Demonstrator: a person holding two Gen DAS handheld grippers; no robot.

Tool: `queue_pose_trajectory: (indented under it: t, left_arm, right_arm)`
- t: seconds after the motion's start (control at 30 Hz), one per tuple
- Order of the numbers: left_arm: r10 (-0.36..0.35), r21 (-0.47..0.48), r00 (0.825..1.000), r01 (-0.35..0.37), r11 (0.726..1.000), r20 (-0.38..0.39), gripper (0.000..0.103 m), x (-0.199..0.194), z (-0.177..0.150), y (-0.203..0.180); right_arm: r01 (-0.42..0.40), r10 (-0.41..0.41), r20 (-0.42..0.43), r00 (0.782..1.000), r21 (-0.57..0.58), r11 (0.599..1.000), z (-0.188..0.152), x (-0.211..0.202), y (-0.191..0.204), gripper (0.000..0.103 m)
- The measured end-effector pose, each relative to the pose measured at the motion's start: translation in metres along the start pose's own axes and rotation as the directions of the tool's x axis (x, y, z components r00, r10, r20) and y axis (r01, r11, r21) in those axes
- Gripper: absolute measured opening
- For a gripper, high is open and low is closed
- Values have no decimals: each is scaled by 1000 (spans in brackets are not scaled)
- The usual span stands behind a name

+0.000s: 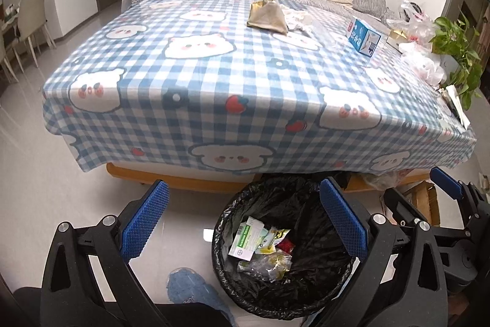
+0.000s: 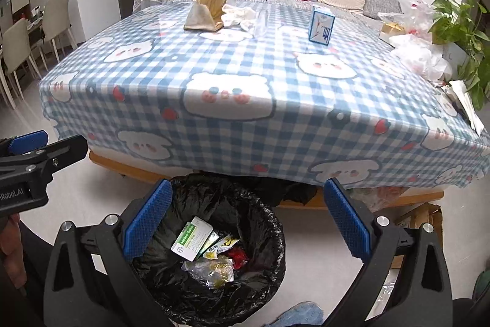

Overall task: Collect trash
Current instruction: 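Raise both tools away from the bin back over the table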

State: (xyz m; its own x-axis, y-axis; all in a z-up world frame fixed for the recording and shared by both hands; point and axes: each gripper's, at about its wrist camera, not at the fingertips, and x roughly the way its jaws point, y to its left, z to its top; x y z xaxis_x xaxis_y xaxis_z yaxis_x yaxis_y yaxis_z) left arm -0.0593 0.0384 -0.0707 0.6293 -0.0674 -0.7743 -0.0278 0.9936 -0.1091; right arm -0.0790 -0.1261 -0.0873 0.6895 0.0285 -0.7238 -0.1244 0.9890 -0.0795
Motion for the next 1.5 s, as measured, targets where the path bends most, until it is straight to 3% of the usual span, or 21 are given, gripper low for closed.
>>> queue_pose_trajectory:
  t: [0.8, 1.23, 1.5]
  left_arm:
    - [-18, -5, 999, 19, 1000, 51, 97, -5, 76, -21]
    - [13, 3, 997, -13, 1000, 74, 97, 12, 135, -25]
    - [21, -10, 998, -21, 1000, 63, 97, 44, 178, -20]
  right_arm:
    - [56, -64, 118, 991, 75, 996, 91, -23, -56, 95]
    - [30, -36, 119, 992, 53, 998, 150, 1, -60, 95]
    - [30, -33, 104, 994, 30, 999, 182, 35, -59, 95]
